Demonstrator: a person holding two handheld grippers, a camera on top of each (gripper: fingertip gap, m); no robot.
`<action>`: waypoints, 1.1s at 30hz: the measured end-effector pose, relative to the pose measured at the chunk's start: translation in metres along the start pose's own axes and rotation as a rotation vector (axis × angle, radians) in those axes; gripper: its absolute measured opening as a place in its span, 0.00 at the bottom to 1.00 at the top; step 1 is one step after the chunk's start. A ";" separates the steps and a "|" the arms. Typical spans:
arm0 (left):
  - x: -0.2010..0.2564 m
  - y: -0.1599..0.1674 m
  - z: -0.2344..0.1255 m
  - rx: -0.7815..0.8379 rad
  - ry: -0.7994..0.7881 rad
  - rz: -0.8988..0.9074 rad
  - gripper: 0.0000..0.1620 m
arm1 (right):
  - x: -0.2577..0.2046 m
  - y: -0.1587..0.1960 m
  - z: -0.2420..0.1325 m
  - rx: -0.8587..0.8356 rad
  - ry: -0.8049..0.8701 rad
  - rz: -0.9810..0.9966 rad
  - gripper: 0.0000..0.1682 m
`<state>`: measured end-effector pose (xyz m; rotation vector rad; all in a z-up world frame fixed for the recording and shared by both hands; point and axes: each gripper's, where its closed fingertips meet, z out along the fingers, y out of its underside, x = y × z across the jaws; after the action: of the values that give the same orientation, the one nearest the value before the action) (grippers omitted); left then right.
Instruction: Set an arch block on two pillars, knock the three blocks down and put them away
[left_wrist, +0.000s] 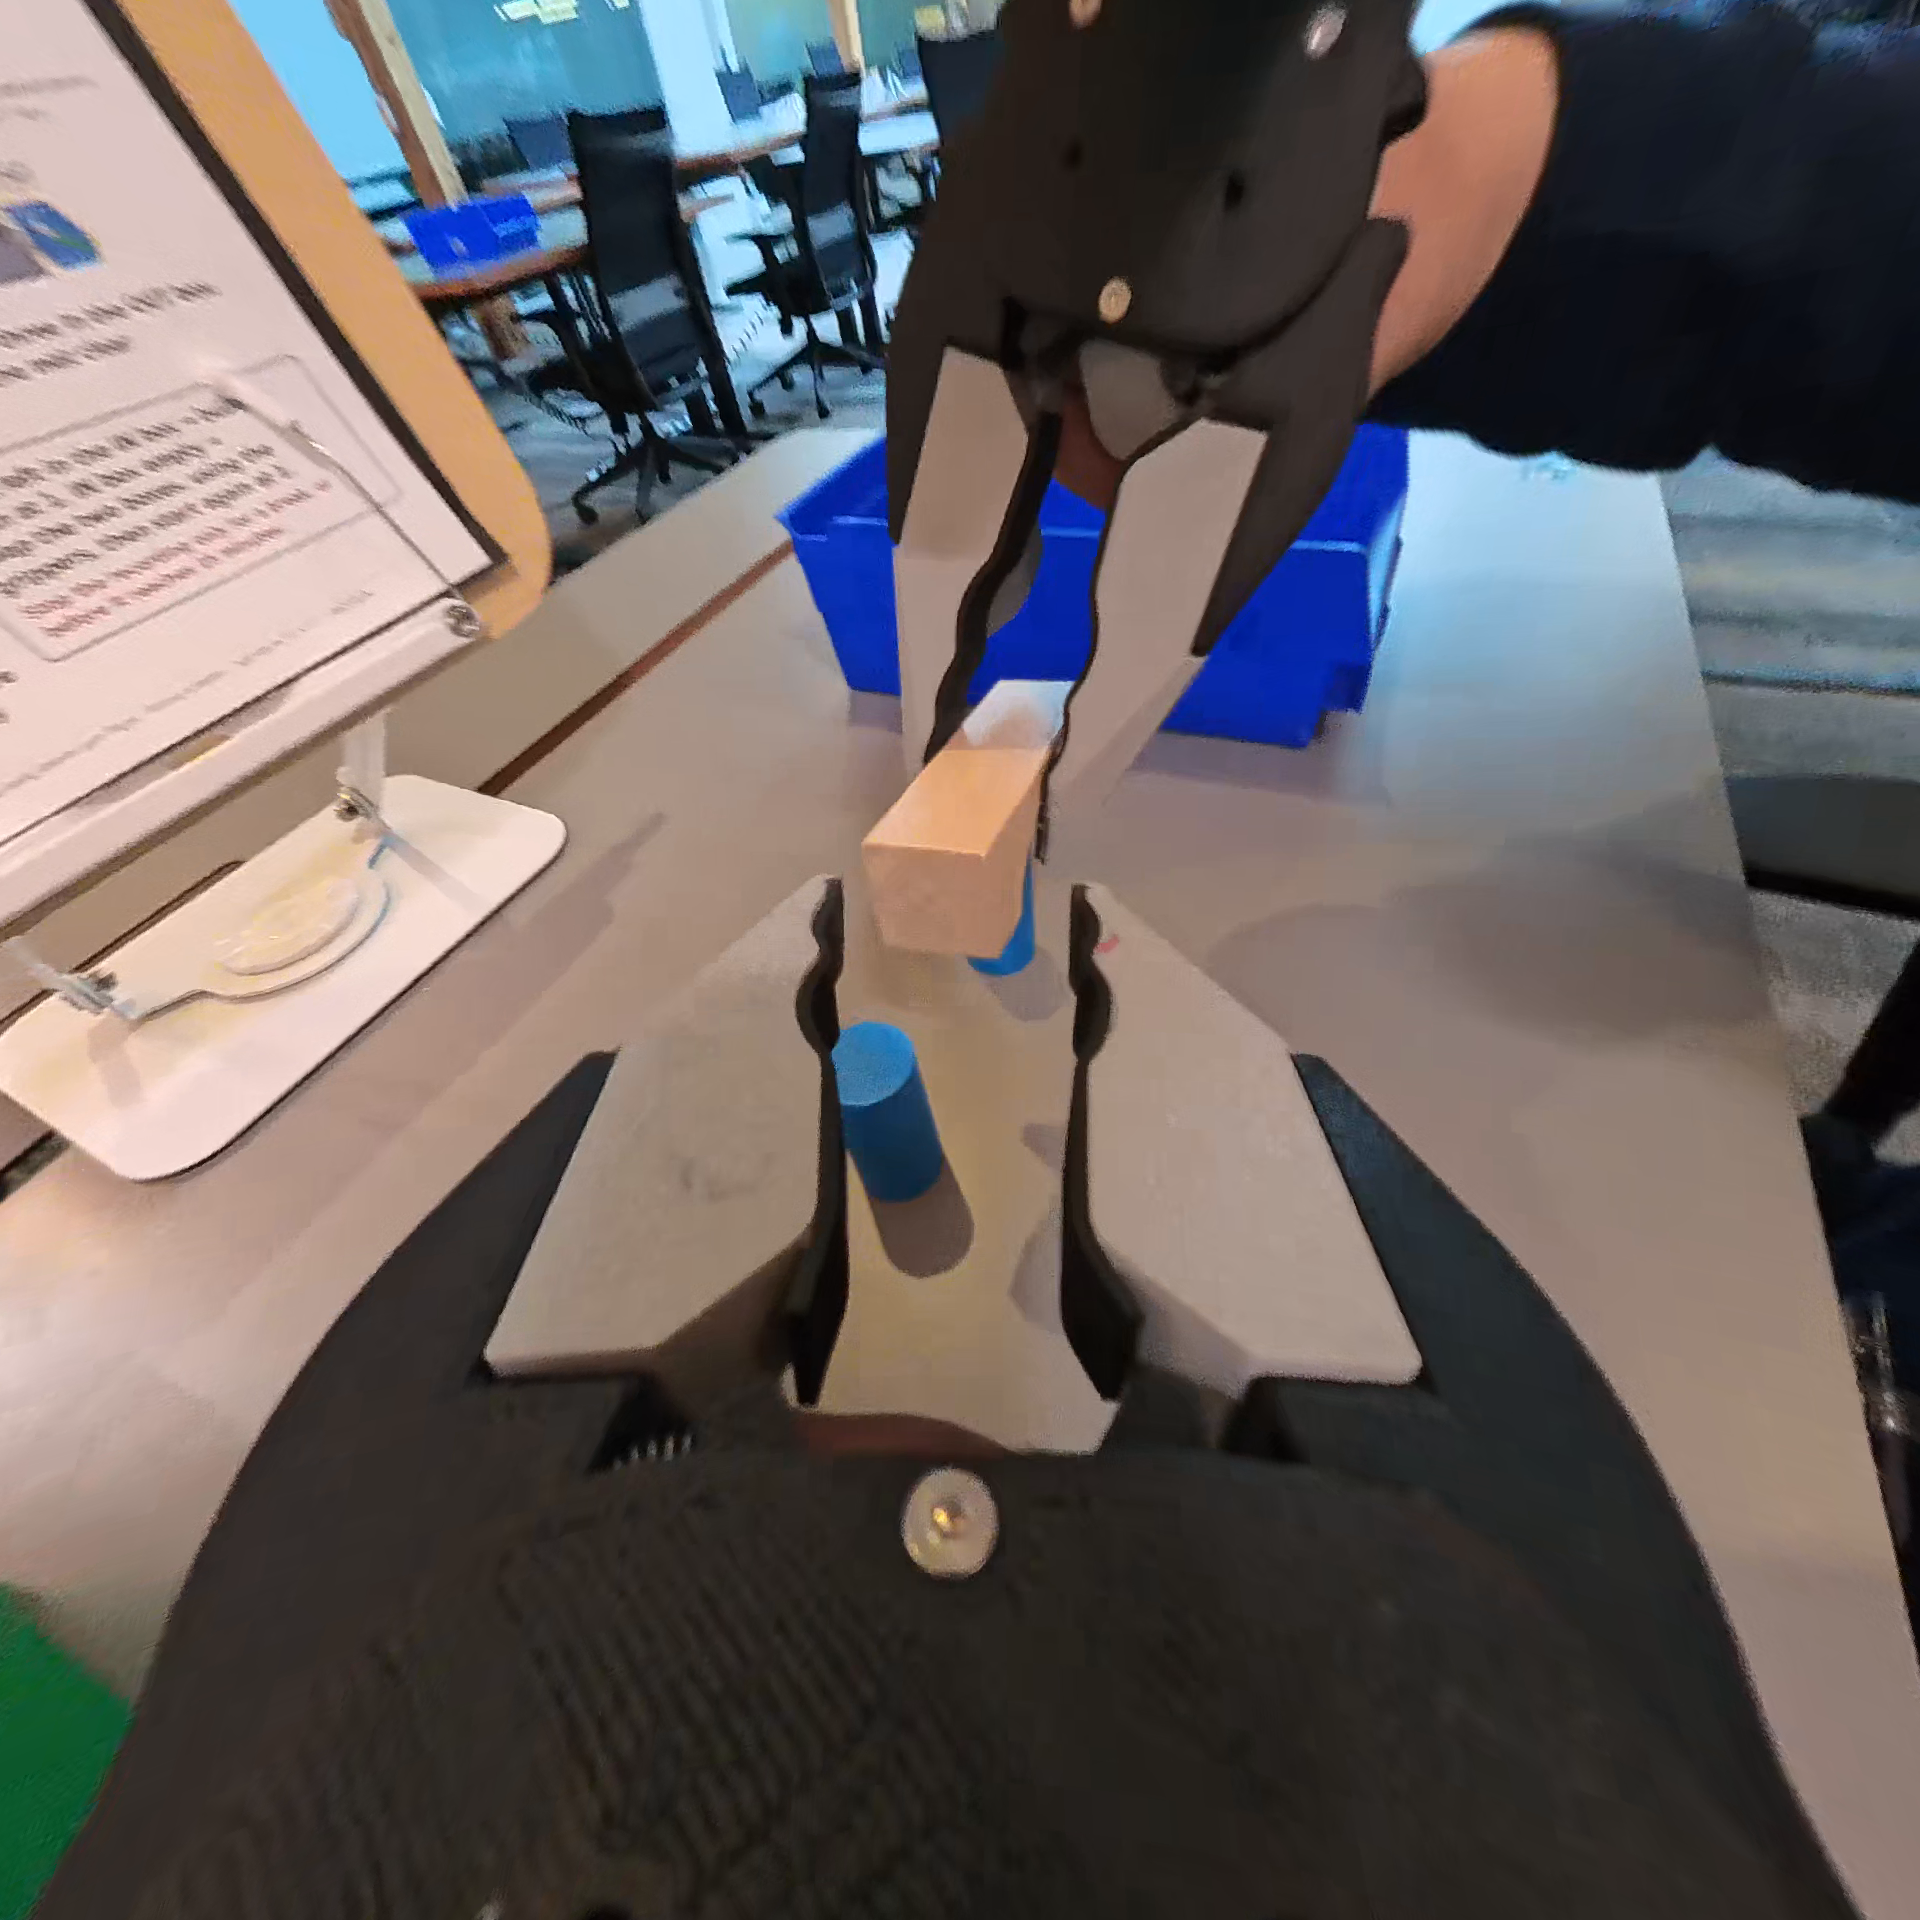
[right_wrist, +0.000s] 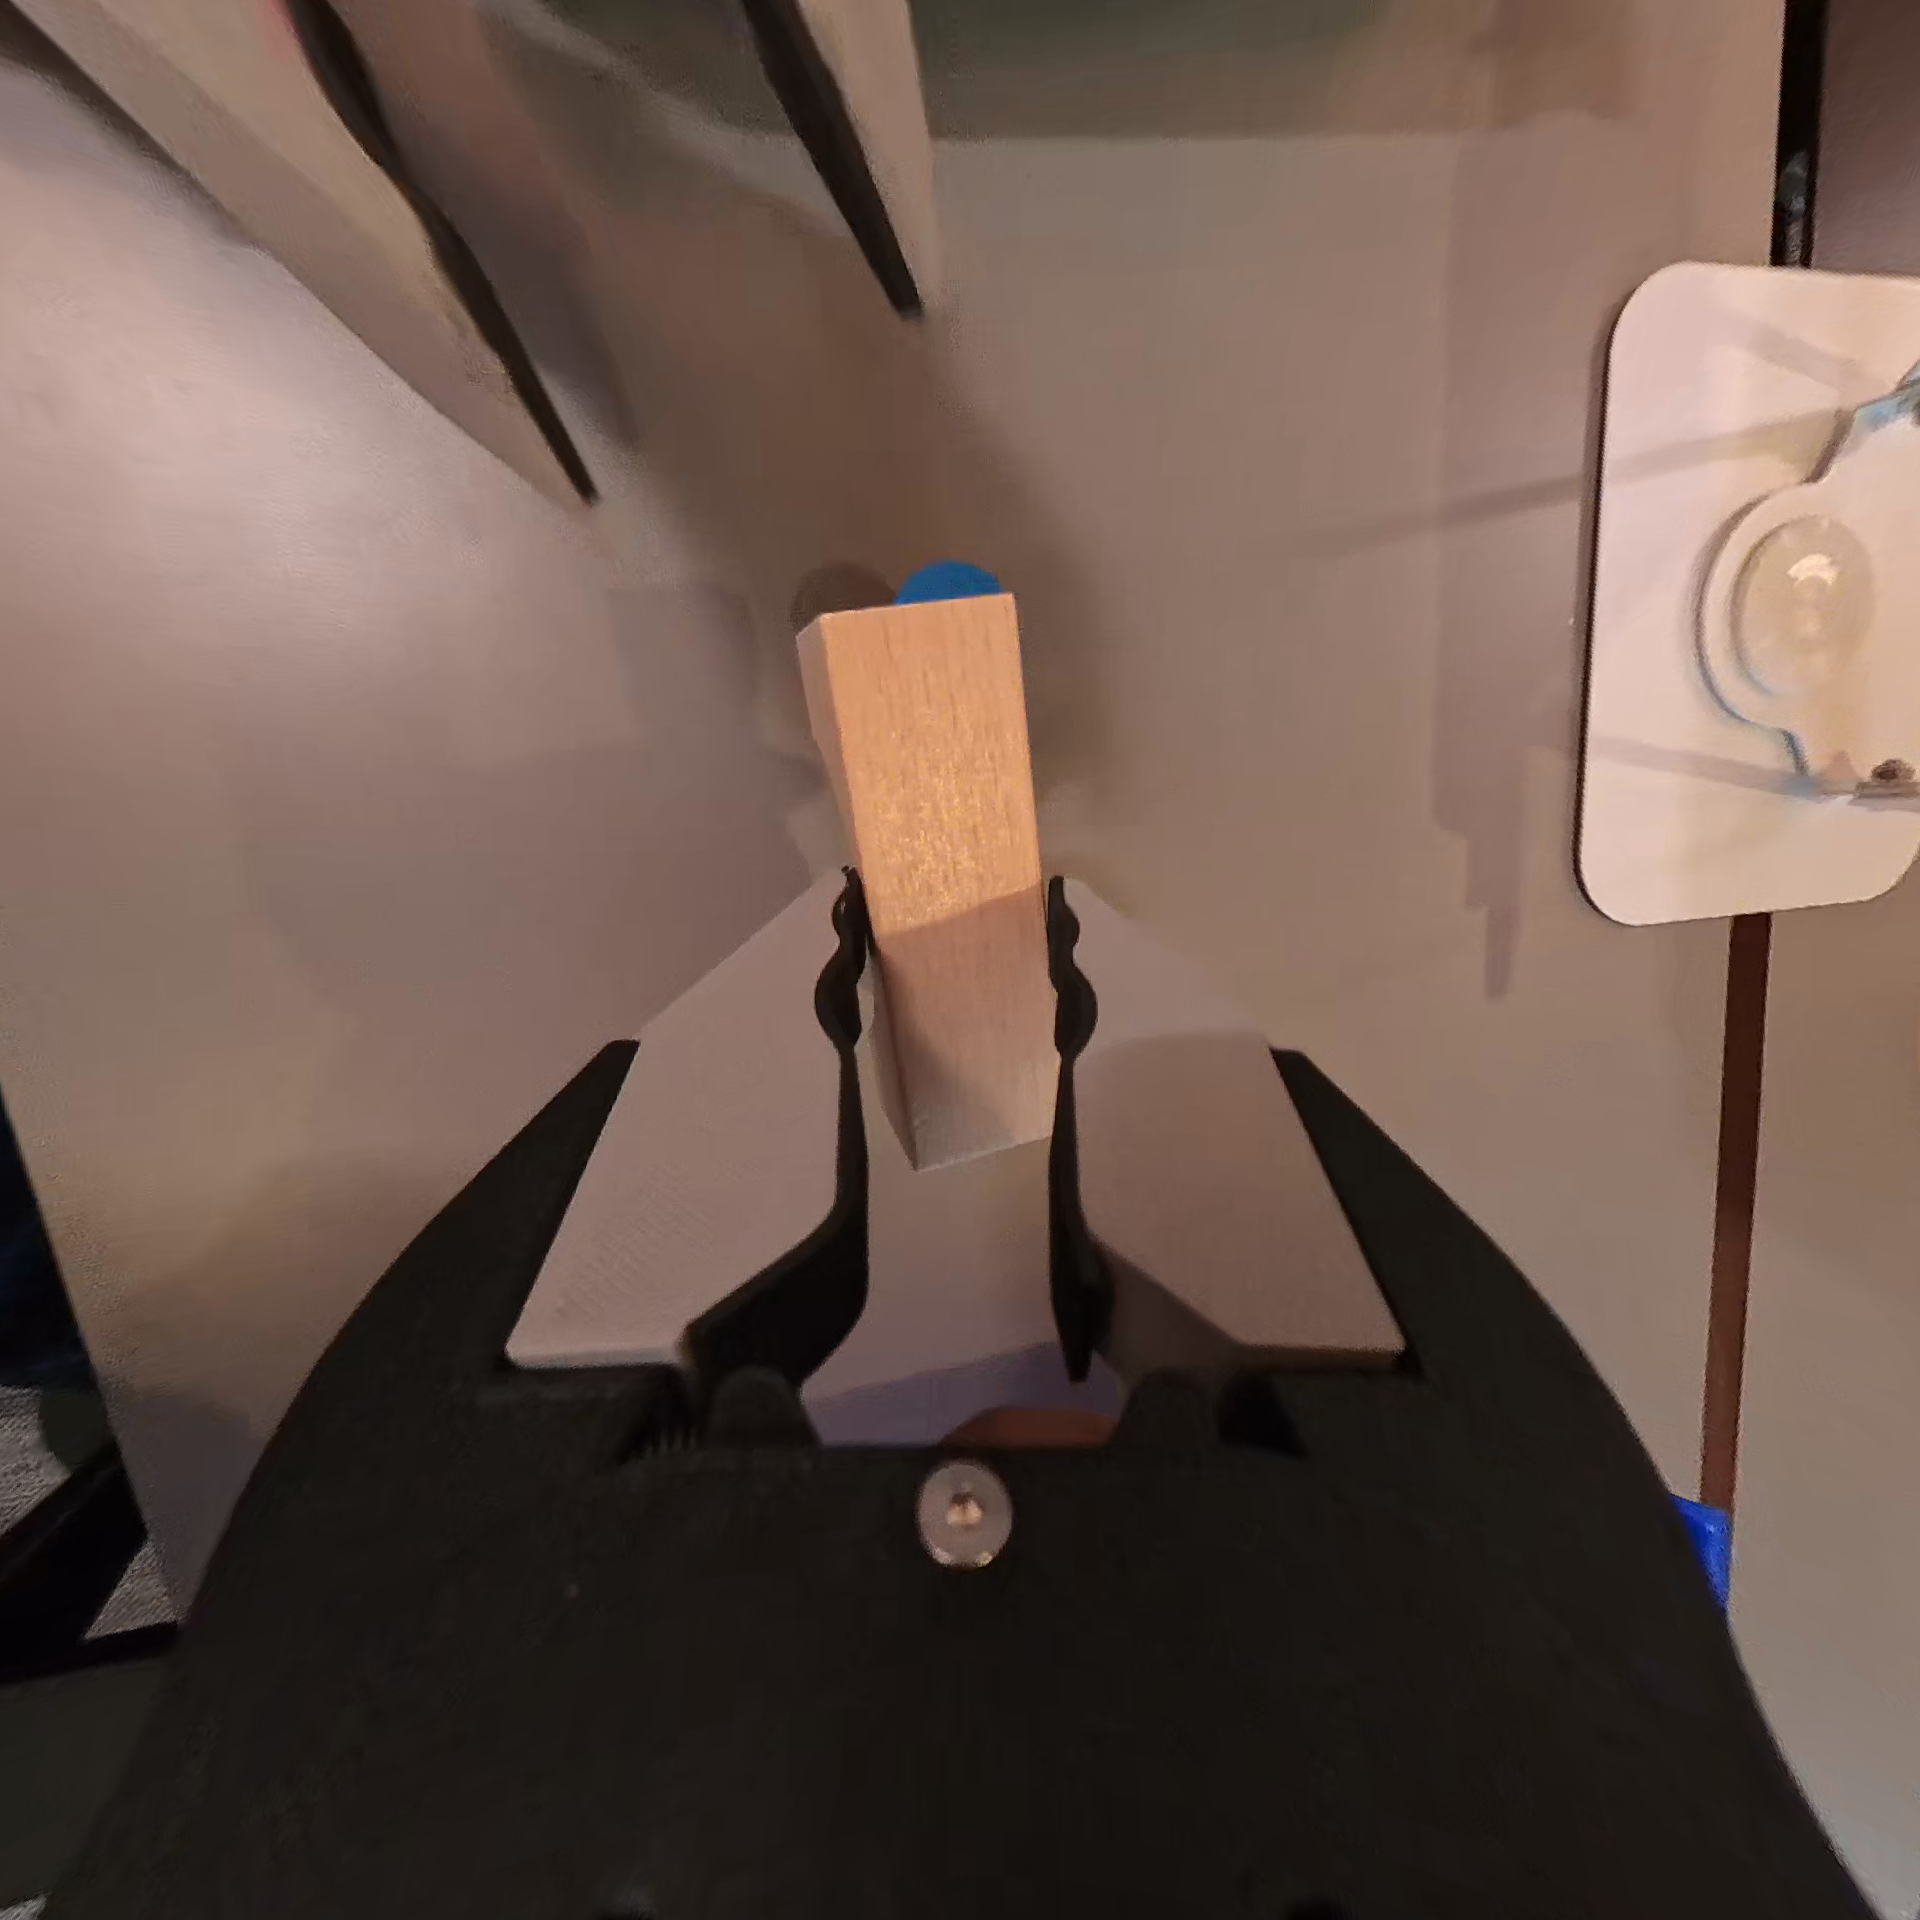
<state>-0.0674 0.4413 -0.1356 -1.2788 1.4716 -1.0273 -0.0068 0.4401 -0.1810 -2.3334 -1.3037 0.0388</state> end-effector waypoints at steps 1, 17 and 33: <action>-0.003 0.000 -0.003 0.023 -0.010 -0.015 0.25 | 0.003 0.003 0.003 -0.009 -0.013 0.003 0.19; -0.027 0.072 0.013 -0.242 -0.127 -0.129 0.26 | 0.012 0.002 0.030 -0.032 -0.021 -0.038 0.19; -0.039 0.133 0.049 -0.502 -0.182 -0.067 0.01 | 0.016 0.008 0.025 0.018 -0.006 0.000 0.19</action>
<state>-0.0500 0.4942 -0.2715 -1.7335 1.6078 -0.5748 0.0021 0.4587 -0.2040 -2.3198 -1.3002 0.0574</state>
